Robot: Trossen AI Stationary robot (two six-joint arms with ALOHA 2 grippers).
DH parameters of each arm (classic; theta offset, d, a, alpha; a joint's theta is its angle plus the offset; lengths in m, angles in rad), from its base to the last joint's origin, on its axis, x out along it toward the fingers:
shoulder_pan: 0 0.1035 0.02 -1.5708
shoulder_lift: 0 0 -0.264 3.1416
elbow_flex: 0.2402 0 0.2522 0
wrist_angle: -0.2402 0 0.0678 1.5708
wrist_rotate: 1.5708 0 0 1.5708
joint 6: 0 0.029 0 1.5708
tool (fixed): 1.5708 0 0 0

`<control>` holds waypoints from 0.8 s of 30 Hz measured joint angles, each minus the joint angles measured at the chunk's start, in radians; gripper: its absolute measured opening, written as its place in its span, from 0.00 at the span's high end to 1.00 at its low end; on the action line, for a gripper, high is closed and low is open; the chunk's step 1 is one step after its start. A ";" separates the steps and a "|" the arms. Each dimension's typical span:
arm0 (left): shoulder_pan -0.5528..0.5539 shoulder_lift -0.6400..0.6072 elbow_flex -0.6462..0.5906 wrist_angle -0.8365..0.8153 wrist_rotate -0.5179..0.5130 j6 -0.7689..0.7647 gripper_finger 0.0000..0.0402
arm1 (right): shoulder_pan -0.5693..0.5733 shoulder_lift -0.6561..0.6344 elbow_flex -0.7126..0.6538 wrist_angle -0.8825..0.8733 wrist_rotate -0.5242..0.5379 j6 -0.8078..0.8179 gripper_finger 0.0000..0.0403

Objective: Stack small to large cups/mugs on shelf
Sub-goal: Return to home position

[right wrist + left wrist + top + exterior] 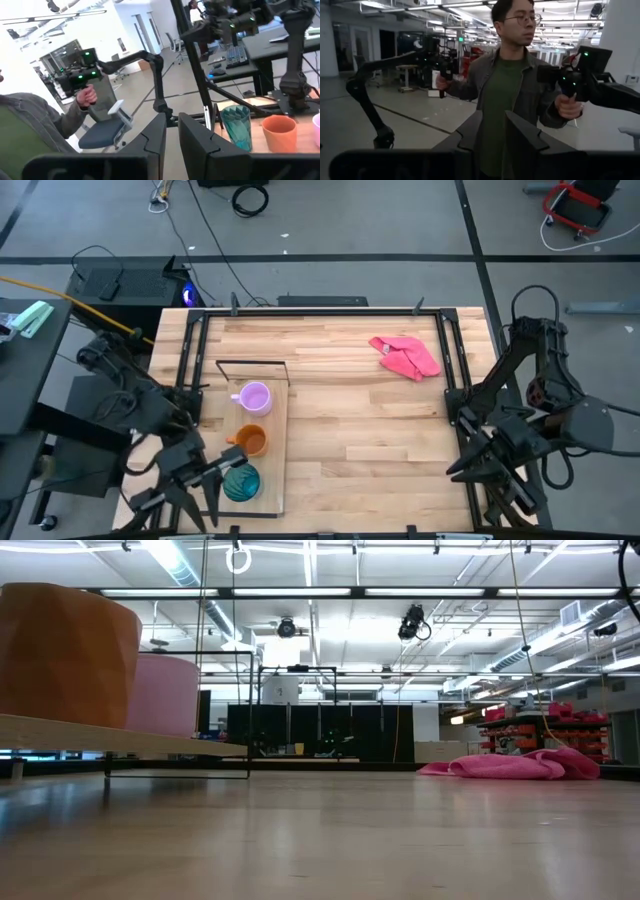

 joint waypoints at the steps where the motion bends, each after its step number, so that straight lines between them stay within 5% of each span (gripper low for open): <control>1: 0.000 -0.014 -0.026 0.021 -0.001 0.001 0.79 | 0.000 0.002 0.000 0.006 -0.007 -0.006 0.85; 8: 0.010 -0.104 -0.120 0.064 0.000 0.003 0.77 | 0.000 0.006 -0.014 0.067 -0.028 -0.022 0.85; 14: 0.050 -0.138 -0.132 0.022 0.005 0.002 0.79 | 0.000 -0.076 -0.289 0.460 -0.075 -0.139 0.85; 19: 0.115 -0.167 -0.132 0.009 0.164 0.004 0.80 | -0.002 -0.180 -0.521 0.794 -0.181 -0.226 0.85; 24: 0.185 -0.192 -0.132 -0.017 0.250 -0.018 0.79 | -0.013 -0.264 -0.610 0.850 -0.201 -0.261 0.85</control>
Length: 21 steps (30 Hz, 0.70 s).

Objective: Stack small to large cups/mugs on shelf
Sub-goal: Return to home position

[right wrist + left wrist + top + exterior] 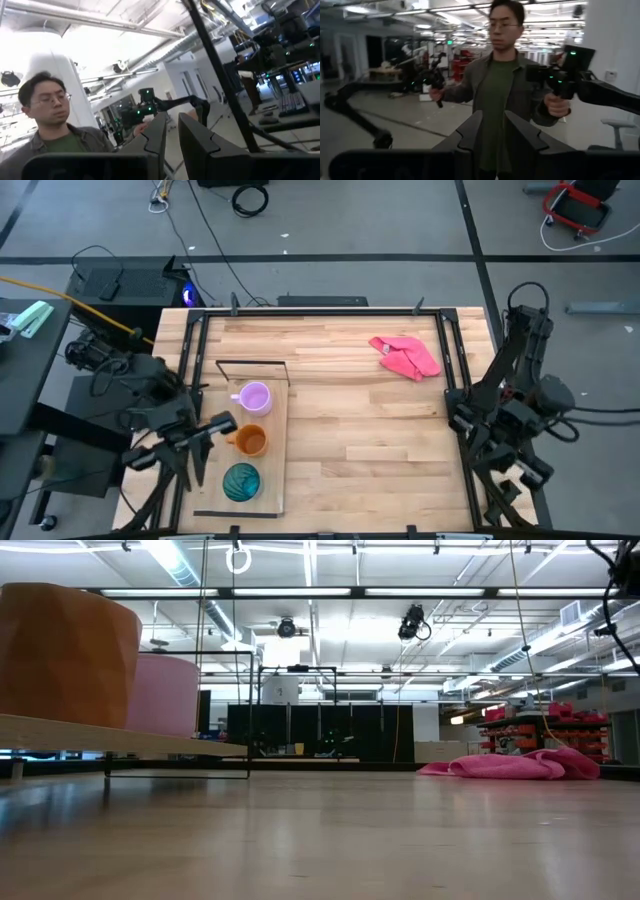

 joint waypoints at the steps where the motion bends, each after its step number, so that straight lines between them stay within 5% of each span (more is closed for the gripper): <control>1: 0.016 -0.006 0.000 -0.015 0.001 -0.013 0.79 | -0.009 -0.017 -0.009 0.000 -0.005 0.000 0.85; 11: 0.179 -0.146 -0.034 -0.072 0.116 -0.030 0.78 | -0.139 -0.248 -0.161 0.004 -0.197 -0.008 0.85; 21: 0.333 -0.405 -0.354 0.134 0.099 -0.207 0.78 | -0.226 -0.432 -0.266 0.003 -0.303 -0.009 0.85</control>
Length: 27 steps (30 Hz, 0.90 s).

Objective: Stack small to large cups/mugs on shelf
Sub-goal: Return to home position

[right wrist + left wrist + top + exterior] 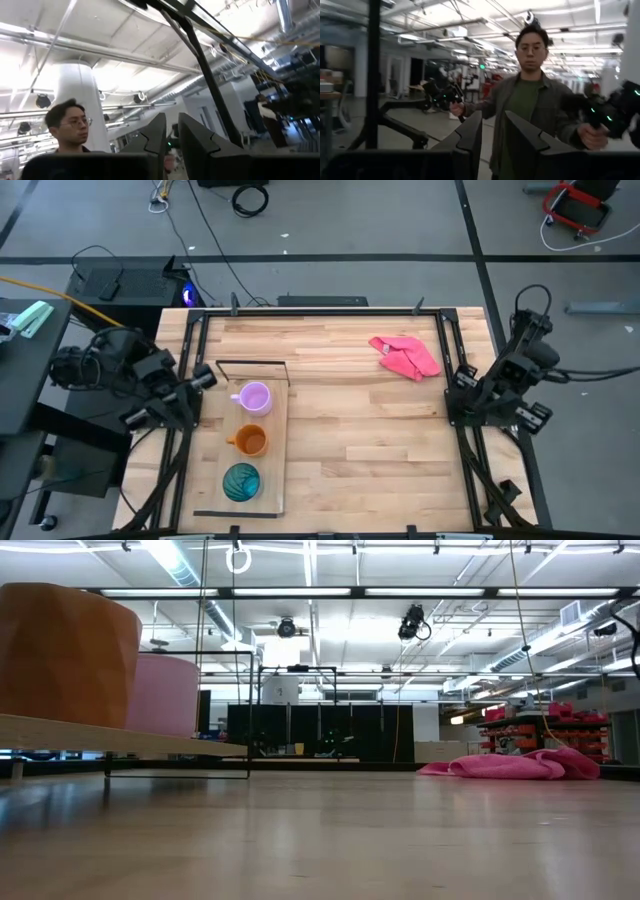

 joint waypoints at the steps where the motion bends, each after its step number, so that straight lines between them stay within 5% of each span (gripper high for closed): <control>1: 0.014 -0.030 -0.037 0.016 -0.007 -0.013 0.78 | -0.006 -0.015 -0.007 0.002 -0.011 -0.004 0.85; 11: 0.101 -0.297 -0.256 0.059 -0.072 -0.062 0.80 | -0.044 -0.135 -0.072 -0.011 -0.044 -0.042 0.85; 27: 0.139 -0.548 -0.378 0.039 -0.074 -0.062 0.78 | -0.046 -0.326 -0.126 -0.078 -0.045 -0.101 0.85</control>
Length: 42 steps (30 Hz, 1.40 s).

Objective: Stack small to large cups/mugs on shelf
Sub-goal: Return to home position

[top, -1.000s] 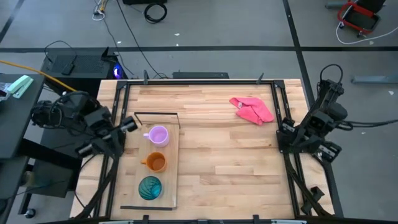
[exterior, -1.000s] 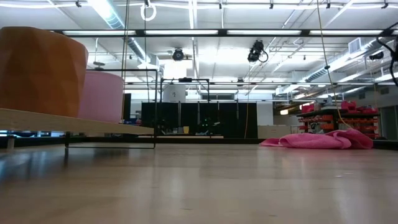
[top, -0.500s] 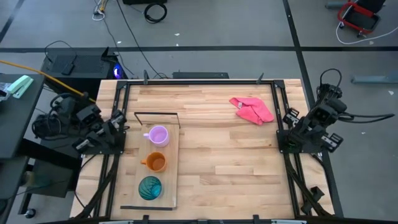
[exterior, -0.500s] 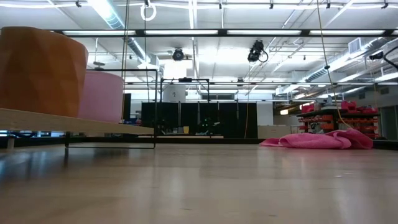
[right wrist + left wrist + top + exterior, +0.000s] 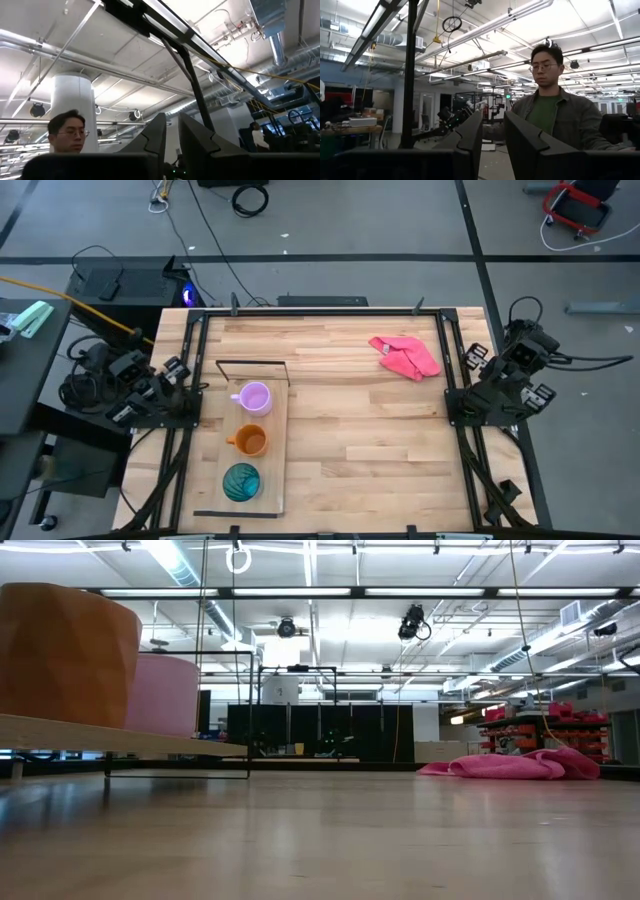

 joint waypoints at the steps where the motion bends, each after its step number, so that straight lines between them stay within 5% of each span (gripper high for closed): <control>1: 0.000 -0.013 -0.007 -0.001 0.000 0.000 0.79 | 0.000 -0.011 0.000 -0.009 0.000 0.000 0.85; 24: 0.000 -0.098 -0.076 -0.004 -0.046 0.005 0.78 | 0.000 -0.166 0.001 -0.125 -0.003 -0.016 0.85; 34: 0.000 -0.098 -0.191 0.068 -0.084 -0.028 0.78 | 0.000 -0.166 -0.264 0.245 -0.003 -0.062 0.85; 42: -0.001 -0.099 -0.352 0.288 -0.091 -0.107 0.79 | 0.000 -0.166 -0.414 0.451 -0.003 -0.065 0.85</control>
